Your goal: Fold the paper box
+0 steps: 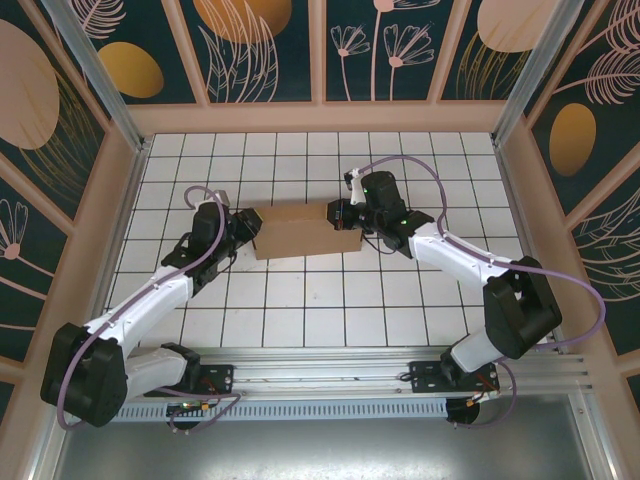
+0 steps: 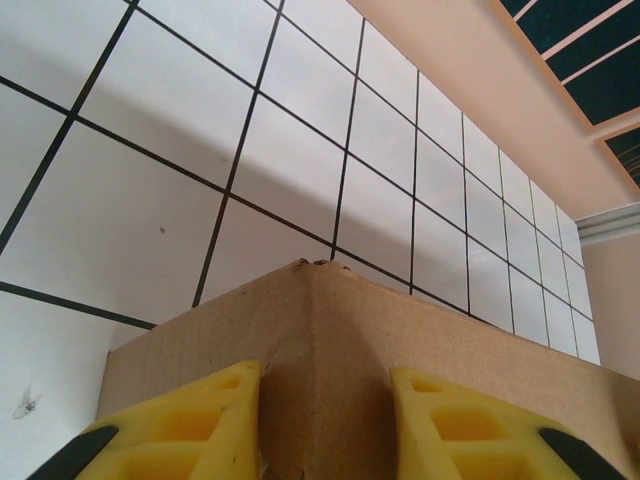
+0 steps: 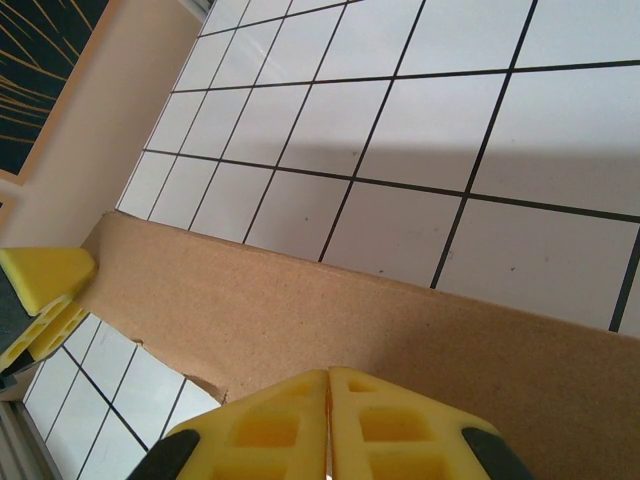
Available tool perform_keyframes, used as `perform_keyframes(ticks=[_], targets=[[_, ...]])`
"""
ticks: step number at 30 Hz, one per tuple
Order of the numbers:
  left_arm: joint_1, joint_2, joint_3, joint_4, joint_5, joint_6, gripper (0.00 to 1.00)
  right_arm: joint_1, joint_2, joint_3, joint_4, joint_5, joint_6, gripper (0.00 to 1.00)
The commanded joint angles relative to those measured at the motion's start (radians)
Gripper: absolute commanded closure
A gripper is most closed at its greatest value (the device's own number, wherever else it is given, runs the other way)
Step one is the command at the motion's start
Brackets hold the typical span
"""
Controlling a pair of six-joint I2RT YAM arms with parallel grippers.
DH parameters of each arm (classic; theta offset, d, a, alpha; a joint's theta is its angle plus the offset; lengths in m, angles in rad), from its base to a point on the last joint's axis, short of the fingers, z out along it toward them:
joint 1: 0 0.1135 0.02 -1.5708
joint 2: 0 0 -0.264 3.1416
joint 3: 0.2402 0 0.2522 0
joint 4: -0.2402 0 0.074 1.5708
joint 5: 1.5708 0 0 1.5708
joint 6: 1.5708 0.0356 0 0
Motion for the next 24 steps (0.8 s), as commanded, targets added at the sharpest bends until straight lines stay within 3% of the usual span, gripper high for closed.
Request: perform_keyframes(ticks=[1, 6, 17, 24], targets=[[-0.022, 0.009, -0.008, -0.119, 0.079, -0.001, 0.65, 0.017, 0.048, -0.016, -0.123, -0.019, 0.024, 0.90], [-0.022, -0.022, 0.077, -0.235, -0.010, 0.080, 0.51, 0.006, 0.028, 0.028, -0.151, -0.022, 0.008, 0.83], [-0.022, -0.002, 0.193, -0.325, -0.054, 0.158, 0.41, -0.006, 0.020, 0.160, -0.218, -0.068, -0.031, 0.65], [-0.023, -0.006, 0.283, -0.375, -0.091, 0.219, 0.36, -0.044, -0.019, 0.215, -0.257, -0.083, -0.080, 0.59]])
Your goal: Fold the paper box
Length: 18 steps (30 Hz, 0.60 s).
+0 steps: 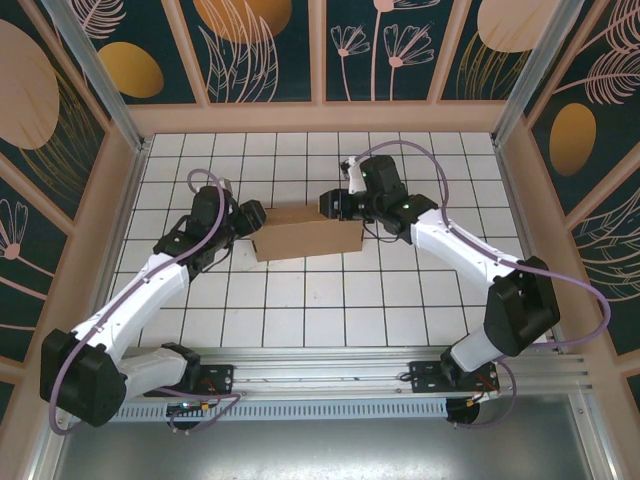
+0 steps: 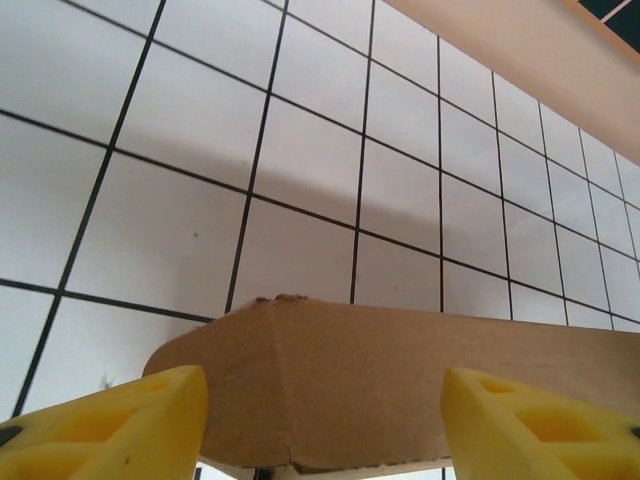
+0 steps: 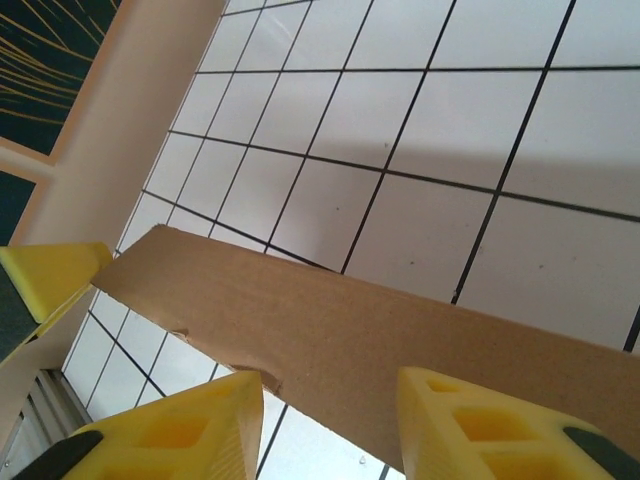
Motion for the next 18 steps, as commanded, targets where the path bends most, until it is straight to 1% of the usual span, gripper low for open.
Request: perform_keyframes(ticks=[1, 4, 5, 7, 9, 11, 12, 13, 15, 17, 18], targets=[[-0.005, -0.009, 0.065, -0.051, -0.047, 0.069, 0.35, -0.035, -0.037, 0.040, -0.050, -0.017, -0.067, 0.58], [-0.006, -0.028, 0.089, -0.068, -0.082, 0.131, 0.34, -0.044, -0.082, 0.025, -0.056, -0.003, -0.177, 0.57], [-0.005, -0.037, 0.109, -0.071, -0.096, 0.160, 0.34, -0.079, -0.097, 0.017, -0.058, 0.005, -0.231, 0.56], [-0.005, -0.064, 0.101, -0.050, -0.091, 0.235, 0.34, -0.104, -0.132, -0.010, -0.048, 0.018, -0.349, 0.55], [-0.005, -0.092, 0.093, -0.043, -0.080, 0.299, 0.33, -0.126, -0.203, -0.076, 0.008, -0.006, -0.548, 0.53], [-0.005, -0.115, 0.091, -0.035, -0.038, 0.367, 0.33, -0.158, -0.288, -0.175, 0.096, -0.002, -0.710, 0.53], [-0.005, -0.128, 0.091, -0.029, -0.031, 0.389, 0.33, -0.190, -0.325, -0.223, 0.148, -0.009, -0.766, 0.54], [-0.005, -0.140, 0.091, -0.022, -0.030, 0.411, 0.34, -0.228, -0.344, -0.251, 0.174, -0.040, -0.810, 0.57], [-0.005, -0.170, 0.087, -0.002, -0.044, 0.454, 0.36, -0.313, -0.363, -0.293, 0.186, -0.171, -0.929, 0.61], [-0.005, -0.196, 0.053, 0.041, -0.073, 0.471, 0.39, -0.358, -0.375, -0.344, 0.230, -0.261, -1.041, 0.64], [-0.005, -0.211, 0.032, 0.076, -0.067, 0.474, 0.42, -0.383, -0.371, -0.369, 0.266, -0.303, -1.076, 0.64]])
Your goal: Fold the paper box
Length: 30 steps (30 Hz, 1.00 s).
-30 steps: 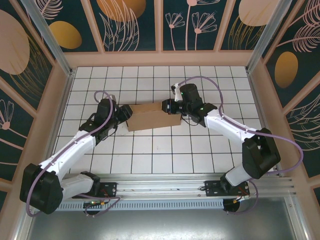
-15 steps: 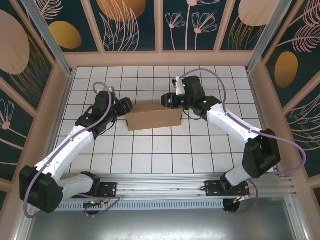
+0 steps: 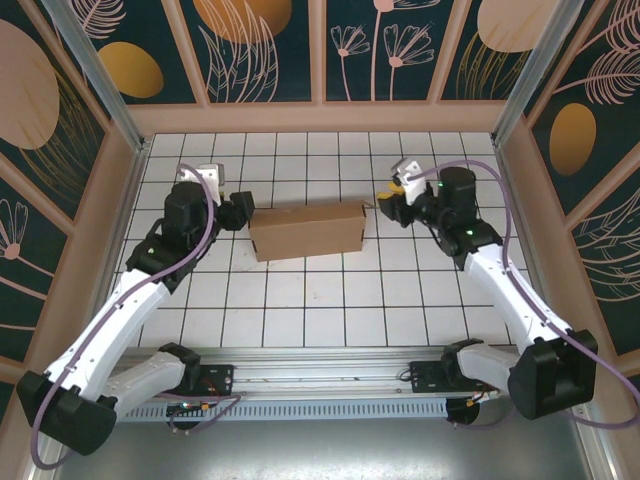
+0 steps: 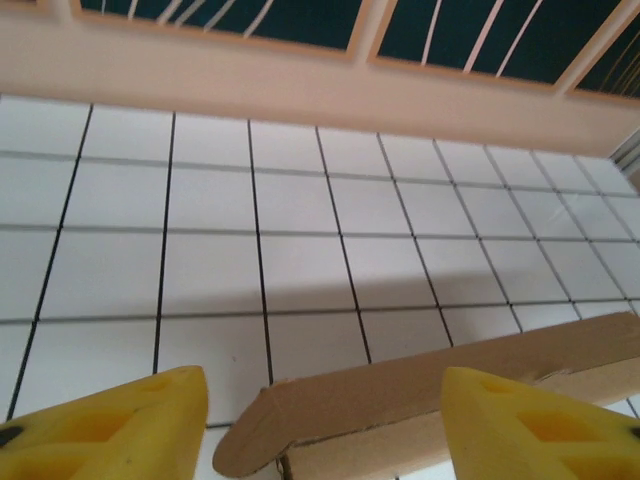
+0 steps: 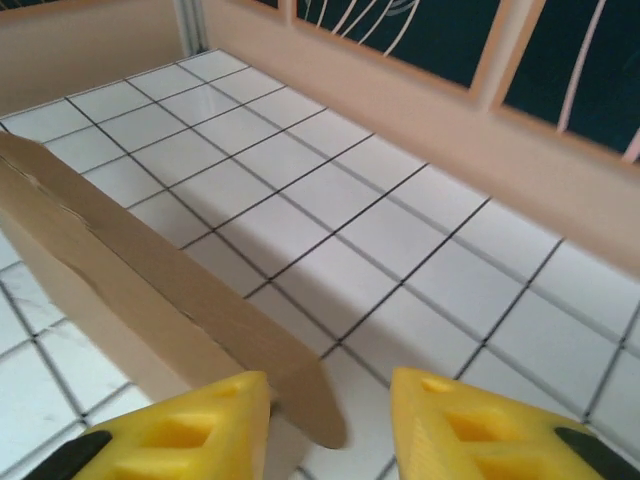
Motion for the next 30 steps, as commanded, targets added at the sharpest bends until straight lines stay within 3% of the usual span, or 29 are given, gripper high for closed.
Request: perform_keyframes(ticks=[1, 5, 9, 17, 30], targets=[[-0.005, -0.055, -0.056, 0.110, -0.006, 0.084, 0.43, -0.064, 0.007, -0.083, 0.145, -0.201, -0.283, 0.65], [-0.004, -0.119, -0.125, 0.232, 0.002, 0.057, 0.43, -0.102, 0.044, -0.108, 0.194, -0.286, -0.402, 0.59], [-0.005, -0.153, -0.164, 0.271, 0.012, 0.051, 0.43, -0.105, 0.099, -0.059, 0.113, -0.356, -0.457, 0.57], [-0.005, -0.221, -0.227, 0.315, 0.005, 0.094, 0.42, -0.056, 0.182, -0.073, 0.138, -0.287, -0.469, 0.58], [-0.005, -0.184, -0.189, 0.297, 0.042, 0.101, 0.39, -0.041, 0.245, -0.056, 0.166, -0.251, -0.466, 0.67]])
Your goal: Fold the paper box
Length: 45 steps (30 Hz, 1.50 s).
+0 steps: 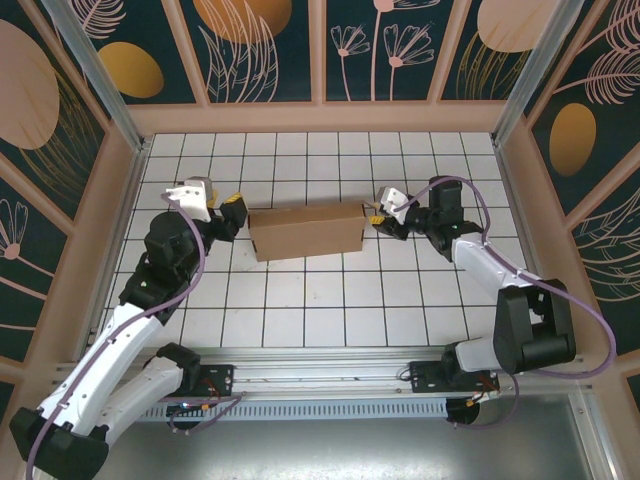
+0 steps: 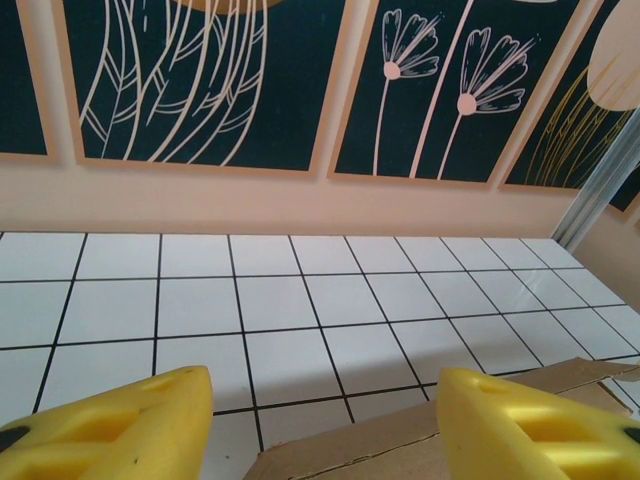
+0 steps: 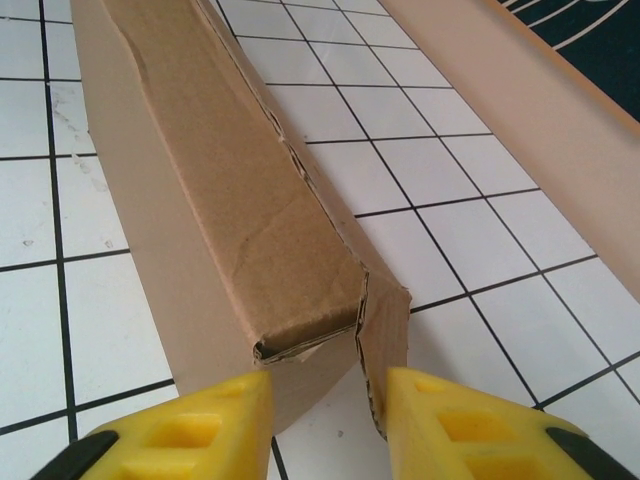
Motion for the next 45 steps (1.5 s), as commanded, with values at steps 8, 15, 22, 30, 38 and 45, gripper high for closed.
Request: perform_keyframes(ticks=[8, 15, 22, 30, 38, 45], targets=[[-0.005, 0.018, 0.055, -0.002, 0.019, 0.037, 0.37, 0.010, 0.045, 0.059, 0.030, 0.016, -0.011, 0.76], [-0.005, 0.024, 0.073, -0.004, 0.026, 0.054, 0.37, 0.024, 0.051, 0.059, 0.055, 0.024, 0.004, 0.76], [-0.005, 0.029, 0.062, 0.009, 0.006, 0.027, 0.37, 0.027, 0.046, 0.058, 0.056, 0.048, 0.005, 0.76], [-0.005, 0.025, 0.047, 0.022, 0.018, 0.013, 0.37, 0.026, 0.018, 0.042, 0.107, 0.084, 0.037, 0.70], [-0.005, 0.025, 0.043, 0.020, 0.020, 0.009, 0.37, 0.027, 0.015, 0.048, 0.091, 0.065, 0.043, 0.76], [-0.005, 0.022, 0.060, -0.018, 0.012, 0.030, 0.39, 0.037, 0.026, 0.059, 0.051, 0.062, 0.036, 1.00]])
